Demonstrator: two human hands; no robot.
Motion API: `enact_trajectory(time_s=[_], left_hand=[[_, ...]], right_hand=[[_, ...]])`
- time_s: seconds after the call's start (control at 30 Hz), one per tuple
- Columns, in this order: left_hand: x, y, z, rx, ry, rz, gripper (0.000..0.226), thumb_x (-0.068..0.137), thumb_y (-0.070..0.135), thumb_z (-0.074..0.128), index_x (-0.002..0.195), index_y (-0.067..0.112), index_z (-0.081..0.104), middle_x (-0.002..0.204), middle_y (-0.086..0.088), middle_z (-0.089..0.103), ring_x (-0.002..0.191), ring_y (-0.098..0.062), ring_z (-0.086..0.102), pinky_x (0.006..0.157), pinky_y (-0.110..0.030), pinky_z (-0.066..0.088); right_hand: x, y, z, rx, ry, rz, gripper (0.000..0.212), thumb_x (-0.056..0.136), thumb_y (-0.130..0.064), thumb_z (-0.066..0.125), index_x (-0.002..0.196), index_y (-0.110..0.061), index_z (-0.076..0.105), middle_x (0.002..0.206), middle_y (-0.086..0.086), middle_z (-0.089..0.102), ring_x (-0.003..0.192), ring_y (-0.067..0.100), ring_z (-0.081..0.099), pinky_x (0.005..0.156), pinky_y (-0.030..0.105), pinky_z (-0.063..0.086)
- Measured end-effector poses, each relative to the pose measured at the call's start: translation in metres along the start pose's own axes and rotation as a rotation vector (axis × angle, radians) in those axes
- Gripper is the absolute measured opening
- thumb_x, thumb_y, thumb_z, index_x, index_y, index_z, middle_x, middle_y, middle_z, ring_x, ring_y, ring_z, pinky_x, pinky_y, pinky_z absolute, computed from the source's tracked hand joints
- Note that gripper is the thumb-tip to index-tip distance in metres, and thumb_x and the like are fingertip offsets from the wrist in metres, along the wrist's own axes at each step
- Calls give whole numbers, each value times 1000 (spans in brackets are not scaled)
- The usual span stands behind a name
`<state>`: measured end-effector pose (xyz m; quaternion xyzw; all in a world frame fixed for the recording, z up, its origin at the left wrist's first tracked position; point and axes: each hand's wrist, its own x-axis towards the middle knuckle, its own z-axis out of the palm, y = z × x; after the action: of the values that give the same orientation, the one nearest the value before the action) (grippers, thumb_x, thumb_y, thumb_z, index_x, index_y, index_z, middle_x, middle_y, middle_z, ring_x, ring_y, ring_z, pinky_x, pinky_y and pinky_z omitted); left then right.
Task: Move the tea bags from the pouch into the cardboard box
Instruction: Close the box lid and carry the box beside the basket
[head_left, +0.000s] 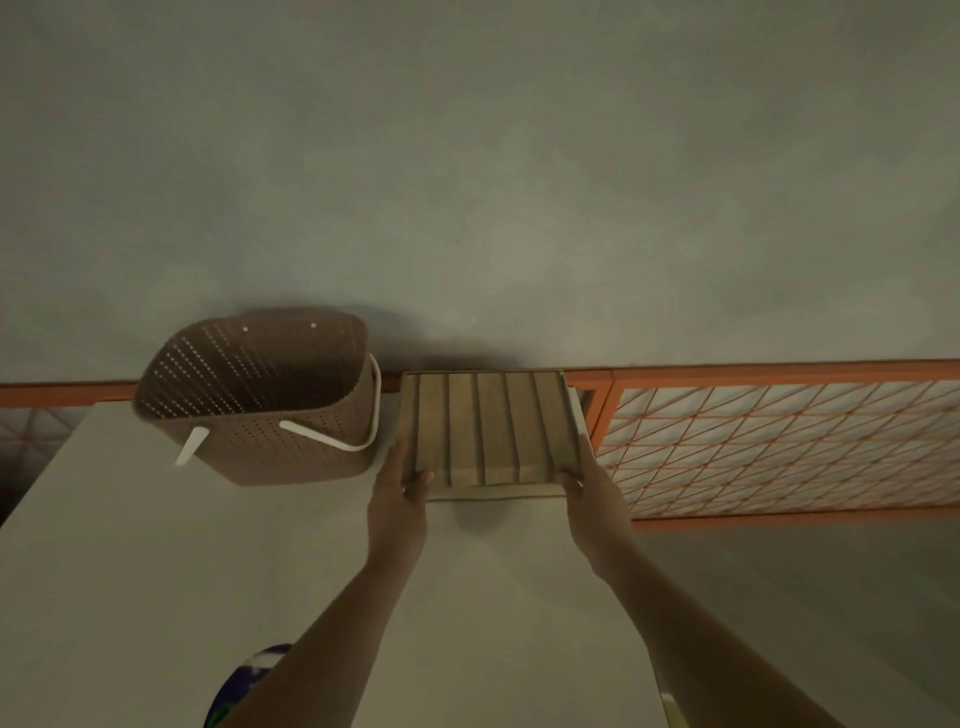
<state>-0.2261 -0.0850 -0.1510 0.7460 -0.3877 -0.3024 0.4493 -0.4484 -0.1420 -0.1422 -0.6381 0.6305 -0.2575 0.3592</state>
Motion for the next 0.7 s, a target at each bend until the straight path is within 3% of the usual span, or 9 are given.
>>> enact_trajectory(time_s=[0.17, 0.33, 0.43, 0.53, 0.63, 0.7], left_hand=[[6, 3, 4, 1, 3, -2, 59, 100, 19, 61, 154, 21, 40, 158, -2, 41, 140, -24, 47, 116, -38, 36], [12, 15, 5, -189, 24, -79, 48, 100, 30, 61, 146, 19, 50, 148, -4, 52, 133, -21, 50, 113, -43, 39], [17, 17, 6, -183, 35, -87, 60, 91, 41, 68, 142, 16, 50, 137, -4, 60, 121, -21, 58, 103, -43, 47], [22, 10, 12, -89, -16, -95, 63, 92, 46, 66, 145, 17, 49, 138, -7, 60, 126, -28, 57, 107, -53, 45], [28, 3, 17, -57, -16, -98, 83, 79, 67, 56, 146, 19, 48, 141, -7, 59, 129, -29, 56, 107, -56, 44], [28, 9, 18, -51, -26, -90, 81, 81, 63, 57, 148, 19, 47, 142, -7, 58, 130, -29, 55, 108, -54, 44]], right_hand=[[10, -2, -2, -14, 3, -13, 60, 102, -19, 44, 155, -28, 17, 141, 6, 50, 122, 25, 53, 87, 30, 43], [15, -8, -4, 310, 48, 59, 52, 100, -39, 47, 149, -27, 35, 139, -3, 46, 123, 18, 47, 94, 34, 43], [21, -10, -4, 311, 59, 120, 53, 101, -36, 48, 150, -21, 35, 136, 3, 53, 117, 18, 51, 88, 33, 45], [25, -10, -6, 295, 68, 121, 48, 102, -27, 46, 148, -17, 38, 129, 5, 57, 108, 17, 51, 82, 30, 41], [29, -8, -8, 268, 70, 112, 45, 102, -27, 45, 146, -18, 40, 123, 5, 59, 107, 20, 54, 81, 31, 42], [33, -4, -8, 246, 64, 119, 44, 102, -28, 44, 145, -17, 41, 119, 5, 60, 104, 21, 55, 77, 29, 43]])
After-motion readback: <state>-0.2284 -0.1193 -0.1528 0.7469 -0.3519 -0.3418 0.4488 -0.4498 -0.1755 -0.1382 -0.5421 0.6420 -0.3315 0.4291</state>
